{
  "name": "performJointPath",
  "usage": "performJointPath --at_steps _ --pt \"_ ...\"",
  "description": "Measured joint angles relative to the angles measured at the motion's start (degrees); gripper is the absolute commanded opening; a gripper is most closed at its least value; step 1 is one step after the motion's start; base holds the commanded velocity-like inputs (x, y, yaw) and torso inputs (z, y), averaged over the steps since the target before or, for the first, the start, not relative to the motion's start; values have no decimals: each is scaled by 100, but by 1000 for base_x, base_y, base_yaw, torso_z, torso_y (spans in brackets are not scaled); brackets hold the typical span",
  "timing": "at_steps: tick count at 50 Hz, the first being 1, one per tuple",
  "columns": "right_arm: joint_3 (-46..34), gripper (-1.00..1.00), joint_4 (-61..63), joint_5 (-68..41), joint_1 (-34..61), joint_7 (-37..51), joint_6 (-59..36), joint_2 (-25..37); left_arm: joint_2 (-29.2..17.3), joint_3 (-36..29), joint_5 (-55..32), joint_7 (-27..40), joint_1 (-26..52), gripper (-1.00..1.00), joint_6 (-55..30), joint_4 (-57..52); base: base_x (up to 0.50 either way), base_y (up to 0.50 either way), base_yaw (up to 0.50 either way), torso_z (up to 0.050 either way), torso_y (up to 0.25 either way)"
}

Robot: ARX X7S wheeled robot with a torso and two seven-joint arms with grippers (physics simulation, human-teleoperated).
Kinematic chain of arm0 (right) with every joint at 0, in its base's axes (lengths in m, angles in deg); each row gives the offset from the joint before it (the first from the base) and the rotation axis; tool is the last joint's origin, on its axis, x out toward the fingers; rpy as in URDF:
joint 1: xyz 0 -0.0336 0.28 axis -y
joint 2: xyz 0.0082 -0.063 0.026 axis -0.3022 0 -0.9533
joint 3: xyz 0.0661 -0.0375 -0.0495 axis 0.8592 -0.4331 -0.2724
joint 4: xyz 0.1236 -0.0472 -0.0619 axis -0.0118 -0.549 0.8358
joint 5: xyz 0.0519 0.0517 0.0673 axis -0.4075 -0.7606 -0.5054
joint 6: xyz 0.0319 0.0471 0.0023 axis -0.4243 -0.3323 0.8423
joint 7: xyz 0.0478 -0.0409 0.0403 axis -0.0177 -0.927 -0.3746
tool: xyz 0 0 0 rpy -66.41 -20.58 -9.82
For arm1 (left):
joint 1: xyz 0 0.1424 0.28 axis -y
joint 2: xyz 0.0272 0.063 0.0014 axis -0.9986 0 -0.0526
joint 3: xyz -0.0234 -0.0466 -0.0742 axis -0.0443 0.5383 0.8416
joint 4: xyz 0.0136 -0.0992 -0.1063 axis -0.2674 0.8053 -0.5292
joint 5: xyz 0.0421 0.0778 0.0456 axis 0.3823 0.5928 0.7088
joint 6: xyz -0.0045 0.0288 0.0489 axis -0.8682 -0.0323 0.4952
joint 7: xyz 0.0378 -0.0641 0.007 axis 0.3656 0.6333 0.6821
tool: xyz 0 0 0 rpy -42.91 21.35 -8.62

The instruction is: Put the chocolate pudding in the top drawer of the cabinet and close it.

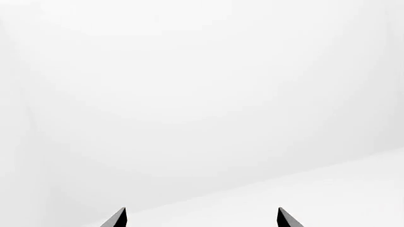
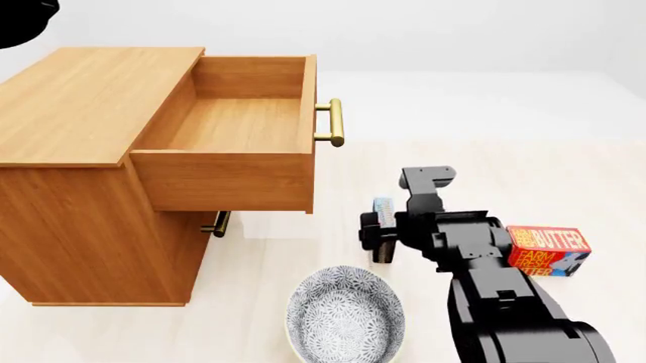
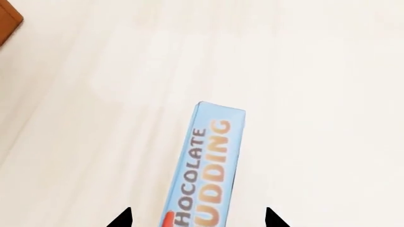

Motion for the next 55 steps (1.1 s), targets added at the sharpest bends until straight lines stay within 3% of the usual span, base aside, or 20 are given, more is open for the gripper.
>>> performJointPath --at_steps 49,50,55 --pt "158 100 -1 37 -15 160 78 -9 31 121 68 -103 -164 100 -17 109 0 0 0 0 -56" --pt "159 -100 -1 37 -16 160 80 -8 25 126 65 -97 -162 100 -22 99 0 0 0 0 0" --pt "177 -100 -1 19 -17 177 102 -8 -8 145 57 -65 -146 100 -52 37 0 0 0 0 0"
